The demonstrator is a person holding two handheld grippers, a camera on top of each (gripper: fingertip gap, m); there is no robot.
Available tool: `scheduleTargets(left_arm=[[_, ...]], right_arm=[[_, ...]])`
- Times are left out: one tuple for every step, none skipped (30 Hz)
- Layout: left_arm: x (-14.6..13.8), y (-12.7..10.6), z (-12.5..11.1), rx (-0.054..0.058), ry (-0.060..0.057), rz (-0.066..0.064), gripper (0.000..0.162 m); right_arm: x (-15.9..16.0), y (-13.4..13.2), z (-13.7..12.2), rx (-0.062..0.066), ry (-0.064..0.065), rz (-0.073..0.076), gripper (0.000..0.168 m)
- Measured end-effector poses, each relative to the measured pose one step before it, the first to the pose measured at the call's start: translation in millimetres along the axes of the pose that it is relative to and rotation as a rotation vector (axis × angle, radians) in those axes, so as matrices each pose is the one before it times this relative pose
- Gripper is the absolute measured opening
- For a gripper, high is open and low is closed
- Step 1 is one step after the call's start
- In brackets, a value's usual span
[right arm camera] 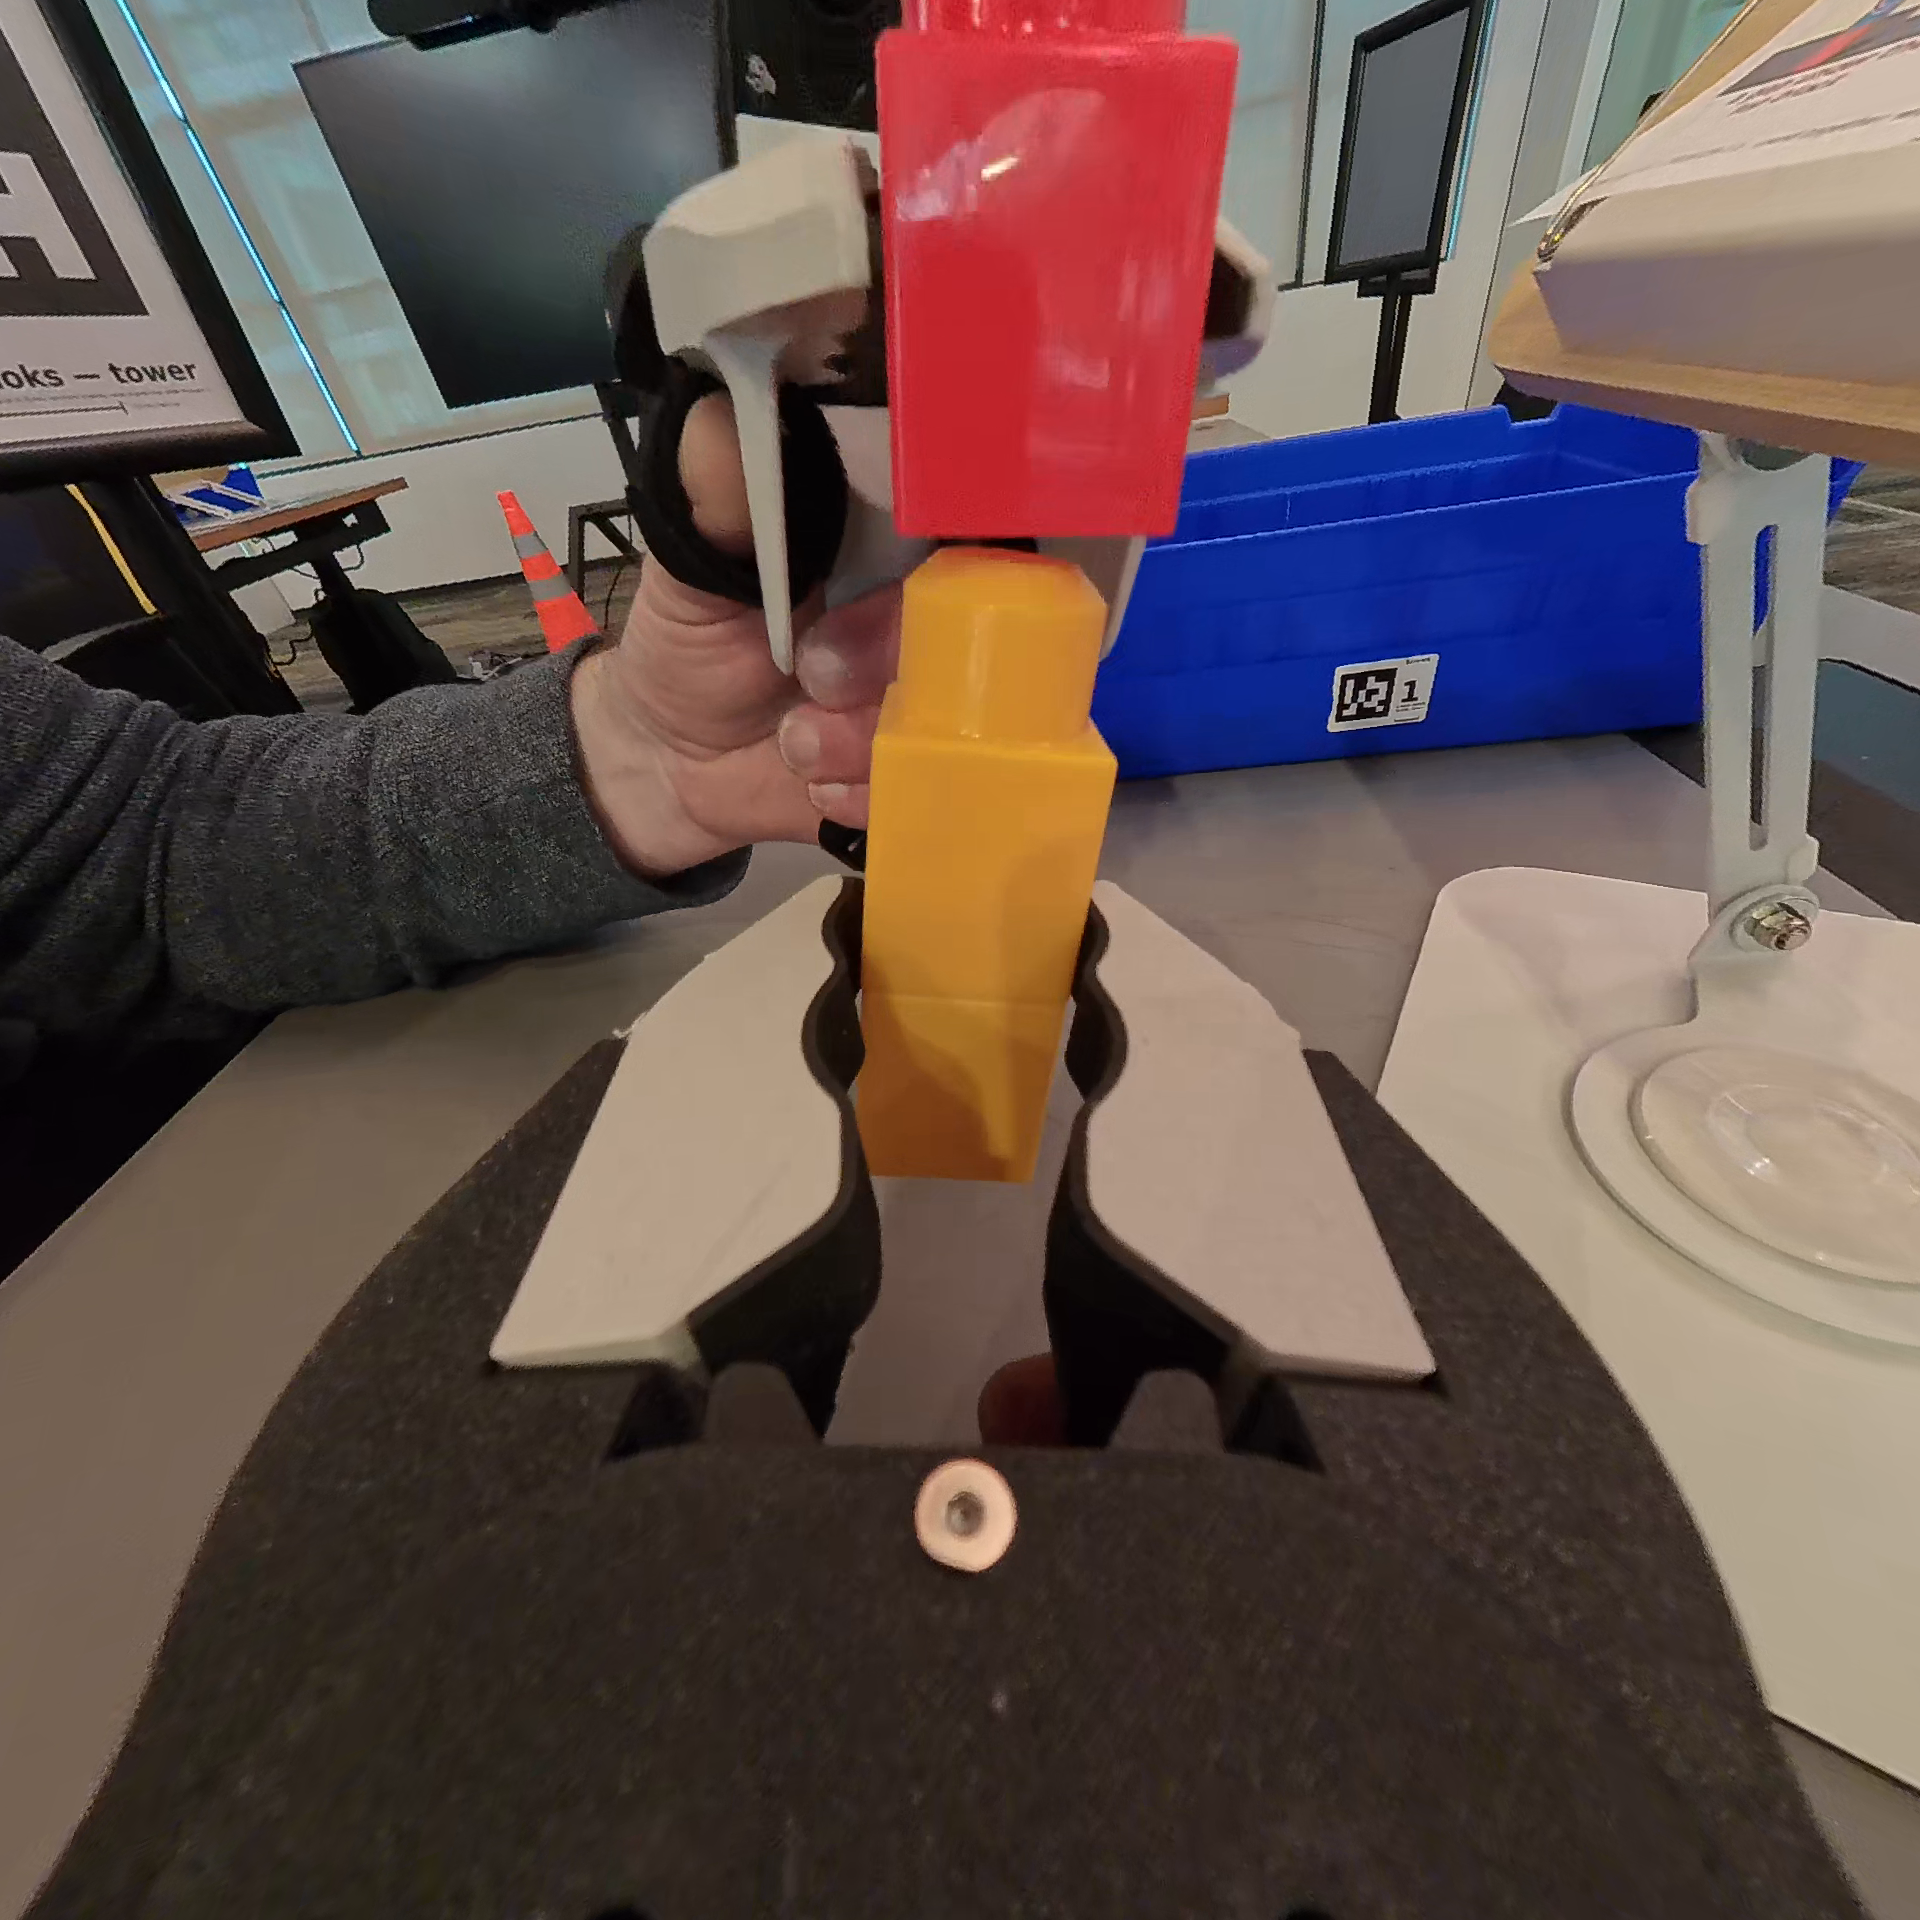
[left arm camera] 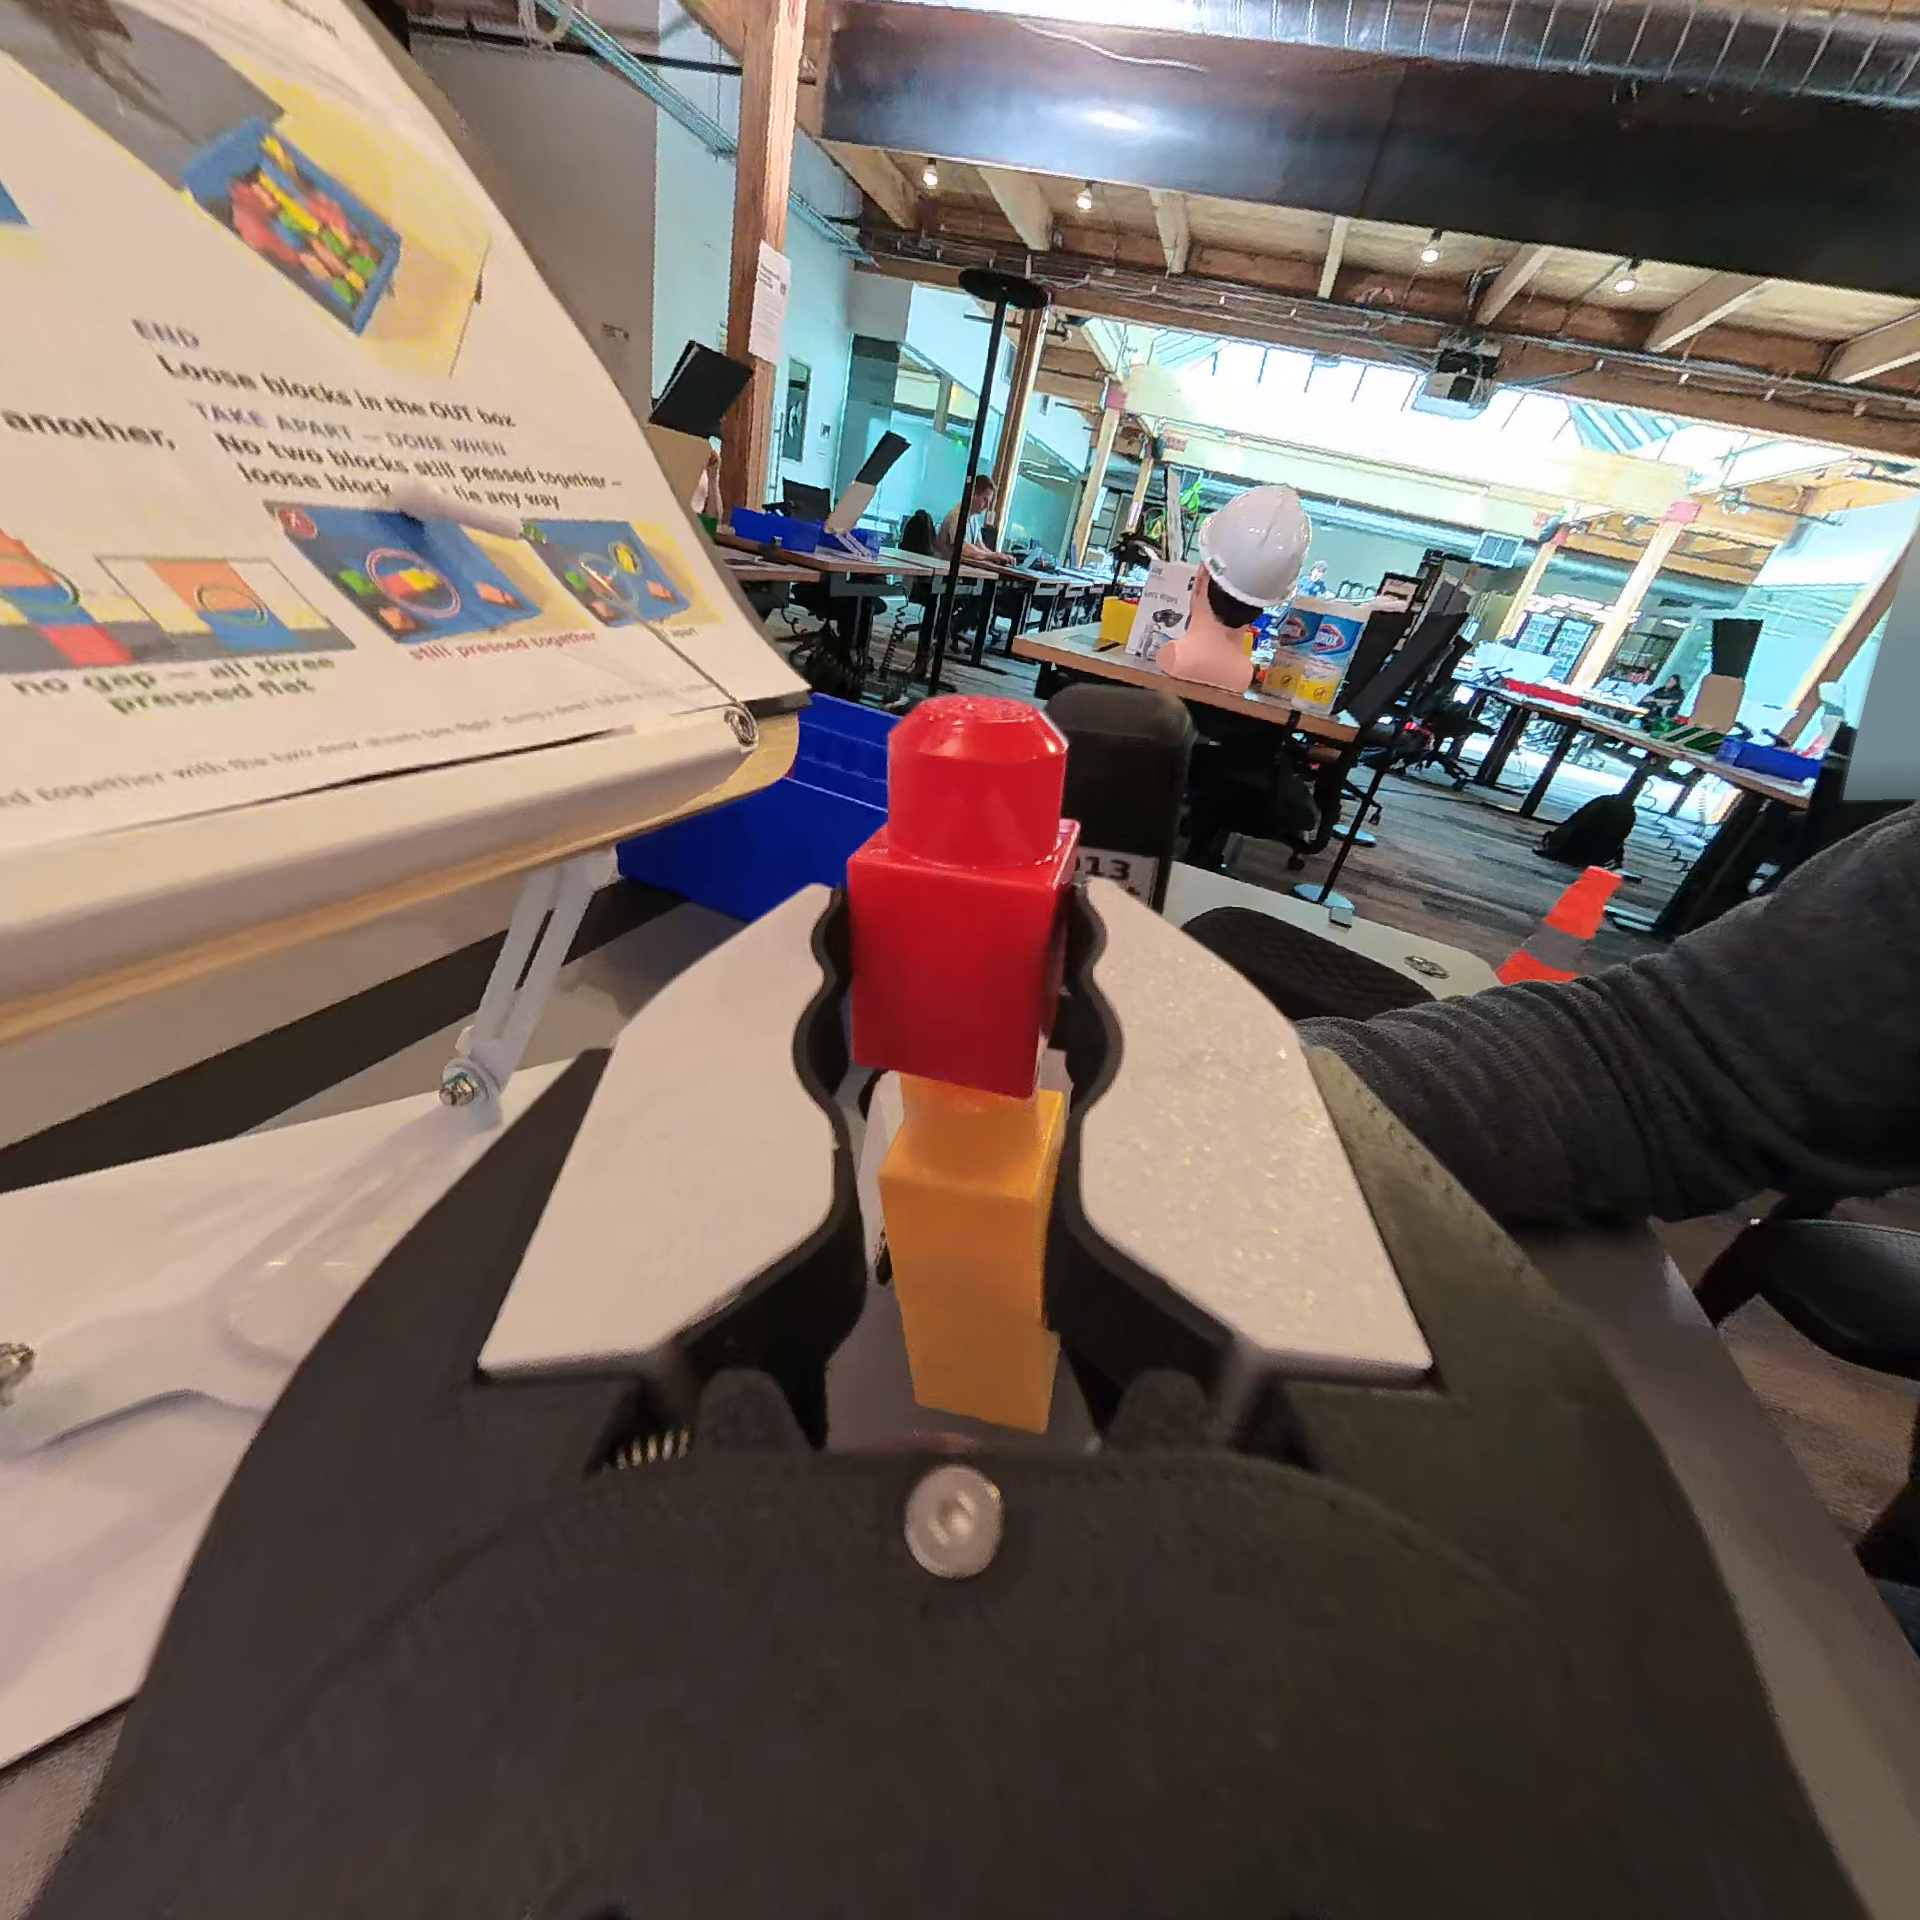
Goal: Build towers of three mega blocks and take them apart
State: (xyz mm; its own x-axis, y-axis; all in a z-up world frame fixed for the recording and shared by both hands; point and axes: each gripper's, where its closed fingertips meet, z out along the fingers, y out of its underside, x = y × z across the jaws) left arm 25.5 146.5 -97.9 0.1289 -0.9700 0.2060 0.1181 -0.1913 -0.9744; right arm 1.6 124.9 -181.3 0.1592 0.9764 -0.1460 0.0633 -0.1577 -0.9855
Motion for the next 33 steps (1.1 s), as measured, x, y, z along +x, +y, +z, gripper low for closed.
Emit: scheduleTargets(left_arm=[[-0.26, 2.1, 0.96, -0.0036, 0.0041, -0.0096, 0.038], [-0.23, 1.88, 0.83, -0.0046, 0.0021, -0.0028, 0.038], [0.69, 1.43, 0.82, -0.0023, 0.0084, -0.006, 0.038], [0.23, 1.07, 0.53, 0.0006, 0.0057, -0.0071, 0.038], [0.02, 0.86, 0.31, 0.0028, 0.0057, -0.0095, 0.038], [0.03, 1.24, 0.29, 0.0003, 0.0045, -0.0089, 0.038], [-0.16, 1.61, 0.45, -0.0004, 0.0012, -0.003, 0.038], [-0.38, 2.51, 0.94, -0.0061, -0.0002, -0.0044, 0.038], [0.35, 1.57, 1.06, 0.0, 0.002, -0.0051, 0.038], [0.39, 0.07, 0.63, 0.0088, 0.0027, -0.0079, 0.038], [-0.07, -0.45, 0.16, 0.0082, 0.0011, -0.0058, 0.038], [-0.23, 0.06, -0.07, 0.0025, -0.0012, 0.0007, 0.038], [-0.35, -0.02, -0.35, 0.0026, -0.0012, 0.0006, 0.038], [-0.71, 0.12, -0.2, 0.0038, -0.0047, -0.0018, 0.038], [-0.24, 0.27, 0.13, 0.0053, -0.0035, -0.0013, 0.038], [0.63, 0.11, 0.18, 0.008, 0.0023, -0.0024, 0.038], [0.28, 0.08, -0.03, 0.0078, 0.0007, -0.0021, 0.038], [-0.37, 0.57, 0.06, 0.0051, -0.0025, 0.0014, 0.038], [-0.4, 0.91, 0.08, 0.0024, 0.0022, -0.0068, 0.038], [-0.08, 0.07, 0.13, 0.011, 0.0057, -0.0075, 0.038], [-0.2, 0.1, 0.05, 0.0085, 0.0035, -0.0041, 0.038], [-0.26, -0.05, -0.23, 0.0048, 0.0016, -0.0012, 0.038], [-0.01, -0.05, -0.08, 0.0027, 0.0006, 0.0025, 0.038], [0.18, -0.04, 0.1, 0.0028, 0.0, 0.0035, 0.038], [0.26, -0.03, 0.08, 0.0063, 0.001, -0.0013, 0.037], [-0.11, -0.23, -0.2, 0.0103, -0.0005, -0.004, 0.038], [-0.41, -0.04, -0.14, 0.0101, -0.0019, -0.0046, 0.038], [0.08, 0.07, -0.02, 0.007, 0.0008, -0.0034, 0.037], [0.06, -0.04, -0.05, 0.0017, -0.0007, 0.0027, 0.037], [0.04, 0.05, 0.03, 0.0002, -0.0033, 0.0064, 0.038], [0.12, 0.08, 0.33, 0.0049, -0.0016, 0.0043, 0.038], [-0.13, -0.28, 0.24, 0.0096, -0.0008, 0.0002, 0.037], [-0.48, -0.17, 0.08, 0.009, -0.0027, -0.0004, 0.038]], right_arm=[[-0.32, -0.13, -0.01, 0.0008, -0.0009, -0.0028, 0.037], [-0.03, -0.4, -0.37, 0.0037, 0.0006, -0.0014, 0.037], [0.3, -0.83, -0.51, 0.007, 0.0015, -0.0007, 0.037], [0.36, -0.54, -0.36, 0.0042, 0.0009, 0.0009, 0.037], [0.3, -0.62, -0.31, 0.0043, 0.0019, -0.0009, 0.037], [0.21, -0.39, -0.29, 0.0035, 0.0023, -0.0017, 0.037], [0.22, -0.15, -0.1, 0.0011, 0.0008, 0.0002, 0.037], [0.27, -0.16, 0.0, 0.0011, 0.0015, 0.0006, 0.037], [0.19, -0.25, -0.18, 0.0023, 0.0025, -0.0015, 0.037], [0.09, -0.48, -0.32, 0.0036, 0.0021, -0.0033, 0.037], [0.07, -0.11, -0.18, 0.0018, 0.0006, -0.0003, 0.036], [0.21, -0.13, 0.01, 0.0006, -0.0004, 0.0021, 0.037], [0.31, 0.03, -0.03, 0.0002, 0.0008, 0.0017, 0.037], [0.31, 0.09, 0.06, -0.001, 0.0017, 0.0012, 0.037], [0.1, 0.12, 0.04, -0.0011, 0.0001, -0.0002, 0.037], [-0.43, 0.06, 0.03, 0.0, -0.0013, -0.0021, 0.036], [-0.1, 0.11, 0.11, -0.0007, 0.0002, -0.0015, 0.036], [0.18, 0.24, 0.25, -0.0018, 0.0021, -0.0011, 0.036], [0.26, 0.17, 0.09, -0.0012, 0.0025, -0.0009, 0.036], [0.16, -0.02, 0.01, 0.0002, 0.0013, 0.0001, 0.036], [0.14, -0.08, -0.14, 0.0006, 0.0006, 0.0011, 0.036], [0.24, -0.08, -0.06, 0.0011, 0.0, 0.0014, 0.036], [-0.08, -0.1, -0.14, 0.0008, -0.0007, 0.0003, 0.036], [-0.09, -0.03, 0.01, 0.0003, -0.0002, -0.0005, 0.036], [-0.03, -0.19, -0.19, 0.0015, -0.0006, 0.0002, 0.036], [0.24, -0.27, -0.25, 0.0026, -0.0001, 0.002, 0.036], [0.28, -0.15, -0.22, 0.0017, 0.0006, 0.0025, 0.036], [0.1, 0.02, -0.14, 0.0005, -0.0001, 0.0004, 0.036], [-0.07, -0.1, -0.06, 0.001, 0.0004, -0.0008, 0.036], [0.14, -0.12, -0.12, 0.0009, 0.0004, 0.0007, 0.036], [0.22, -0.25, -0.25, 0.0023, -0.0006, 0.0028, 0.036], [0.29, -0.37, -0.5, 0.0038, -0.0014, 0.0041, 0.036], [0.27, -0.35, -0.29, 0.0029, -0.0005, 0.0038, 0.036]])
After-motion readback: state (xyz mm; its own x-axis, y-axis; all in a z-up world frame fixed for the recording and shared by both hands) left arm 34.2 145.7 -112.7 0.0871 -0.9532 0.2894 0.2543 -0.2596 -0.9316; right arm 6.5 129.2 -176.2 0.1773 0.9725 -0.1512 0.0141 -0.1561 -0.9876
